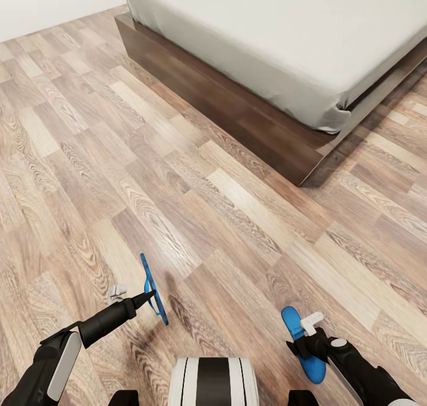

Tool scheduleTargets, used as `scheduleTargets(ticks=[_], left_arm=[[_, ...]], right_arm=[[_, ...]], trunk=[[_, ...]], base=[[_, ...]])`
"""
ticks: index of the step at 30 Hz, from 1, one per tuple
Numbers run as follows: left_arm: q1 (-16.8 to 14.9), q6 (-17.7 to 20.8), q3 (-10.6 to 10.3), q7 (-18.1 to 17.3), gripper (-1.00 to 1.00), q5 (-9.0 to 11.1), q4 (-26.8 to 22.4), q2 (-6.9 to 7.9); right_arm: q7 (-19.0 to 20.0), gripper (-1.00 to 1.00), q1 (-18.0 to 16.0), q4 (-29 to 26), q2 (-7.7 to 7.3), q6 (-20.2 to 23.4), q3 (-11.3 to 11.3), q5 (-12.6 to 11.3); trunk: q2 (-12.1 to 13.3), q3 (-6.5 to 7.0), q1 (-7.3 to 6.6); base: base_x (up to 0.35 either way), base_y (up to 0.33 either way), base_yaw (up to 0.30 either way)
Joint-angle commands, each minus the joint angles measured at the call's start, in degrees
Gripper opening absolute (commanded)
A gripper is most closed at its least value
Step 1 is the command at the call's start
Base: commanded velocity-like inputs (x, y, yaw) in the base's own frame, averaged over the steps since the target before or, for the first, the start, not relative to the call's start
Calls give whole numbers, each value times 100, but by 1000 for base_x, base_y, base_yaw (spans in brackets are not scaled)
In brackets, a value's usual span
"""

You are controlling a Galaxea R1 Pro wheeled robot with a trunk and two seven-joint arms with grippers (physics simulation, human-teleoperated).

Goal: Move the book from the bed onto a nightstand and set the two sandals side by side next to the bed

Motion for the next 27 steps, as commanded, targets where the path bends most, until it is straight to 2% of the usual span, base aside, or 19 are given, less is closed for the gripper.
scheduleTargets(ticks=[1,12,19,27], left_arm=[[-2,45,3,-12,-100,30,1,0],[-2,45,3,-12,-100,33,1,0],[-2,46,3,-12,-100,33,1,0],[-2,45,3,-12,-100,33,1,0]], right_arm=[[-4,100,0,-10,-7,32,22,-30],[-6,100,-1,-12,-16,26,-8,-30],[-12,100,1,-12,-19,26,-15,-30],[-15,100,0,-11,-25,18,-22,-28]], trunk=[[-1,-3,-1],[-1,-3,-1],[-11,-158,17],[-11,-158,17]], base=[[0,0,0],[0,0,0],[0,0,0],[0,0,0]])
